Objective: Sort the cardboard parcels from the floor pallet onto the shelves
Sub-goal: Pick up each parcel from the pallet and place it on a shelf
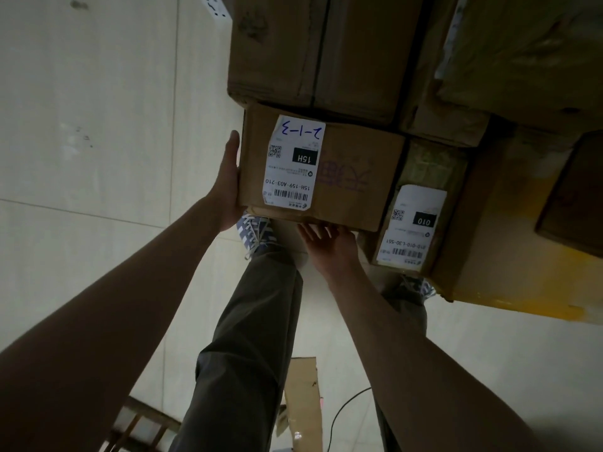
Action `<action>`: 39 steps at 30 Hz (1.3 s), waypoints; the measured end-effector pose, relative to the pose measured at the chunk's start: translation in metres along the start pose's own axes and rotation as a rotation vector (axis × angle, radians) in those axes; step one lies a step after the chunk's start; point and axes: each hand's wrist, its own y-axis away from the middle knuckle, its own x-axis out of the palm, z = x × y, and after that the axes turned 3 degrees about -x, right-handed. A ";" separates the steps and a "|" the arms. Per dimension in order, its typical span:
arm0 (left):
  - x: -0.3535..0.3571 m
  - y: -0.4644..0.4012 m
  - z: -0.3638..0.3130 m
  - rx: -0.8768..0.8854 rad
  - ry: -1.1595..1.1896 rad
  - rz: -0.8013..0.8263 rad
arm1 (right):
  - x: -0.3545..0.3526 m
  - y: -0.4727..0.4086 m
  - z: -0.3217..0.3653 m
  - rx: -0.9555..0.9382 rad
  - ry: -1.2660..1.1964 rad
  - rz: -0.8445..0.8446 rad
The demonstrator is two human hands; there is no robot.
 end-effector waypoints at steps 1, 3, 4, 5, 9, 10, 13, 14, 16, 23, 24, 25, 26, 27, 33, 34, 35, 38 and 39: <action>0.005 0.000 -0.001 -0.003 0.006 0.010 | -0.001 0.000 -0.001 -0.004 -0.003 -0.004; 0.009 0.000 -0.001 -0.007 0.026 0.005 | -0.007 -0.001 -0.003 -0.007 0.004 -0.005; 0.007 -0.001 0.001 -0.003 0.035 -0.002 | -0.011 -0.001 -0.005 -0.004 0.011 -0.010; 0.003 -0.001 0.001 -0.003 0.044 -0.009 | -0.015 0.000 -0.008 0.002 0.015 -0.024; -0.004 0.000 -0.010 0.076 0.118 -0.219 | -0.042 0.009 -0.021 0.042 -0.060 -0.125; -0.007 -0.001 -0.020 0.158 0.155 -0.341 | -0.048 0.011 -0.019 0.034 -0.080 -0.149; -0.008 -0.002 -0.068 0.326 0.091 -0.402 | -0.056 0.015 -0.004 -0.027 -0.098 -0.162; -0.003 -0.002 -0.083 0.342 0.039 -0.347 | -0.054 0.015 0.002 -0.038 -0.103 -0.152; 0.015 -0.002 -0.104 0.353 -0.087 -0.235 | -0.047 0.017 0.008 -0.043 -0.131 -0.131; 0.047 0.000 -0.102 0.368 -0.194 -0.117 | -0.033 0.022 0.001 -0.064 -0.197 -0.113; 0.043 0.001 -0.106 0.376 -0.206 -0.125 | -0.030 0.024 -0.001 -0.052 -0.189 -0.121; 0.040 0.004 -0.109 0.369 -0.218 -0.123 | -0.027 0.028 -0.003 -0.030 -0.179 -0.131; 0.037 0.008 -0.111 0.354 -0.234 -0.124 | -0.023 0.033 -0.005 -0.004 -0.161 -0.140; 0.036 0.013 -0.113 0.341 -0.241 -0.125 | -0.018 0.042 -0.006 0.022 -0.125 -0.145; 0.042 0.089 -0.121 0.286 -0.216 -0.207 | 0.040 0.124 0.001 0.091 0.242 -0.298; 0.042 0.101 -0.126 0.281 -0.229 -0.218 | 0.050 0.138 0.004 0.081 0.286 -0.322; 0.044 0.113 -0.131 0.278 -0.241 -0.225 | 0.061 0.152 0.007 0.062 0.314 -0.337; 0.049 0.137 -0.147 0.294 -0.288 -0.215 | 0.098 0.183 0.022 -0.039 0.351 -0.295; 0.053 0.144 -0.153 0.310 -0.307 -0.200 | 0.112 0.192 0.029 -0.070 0.384 -0.252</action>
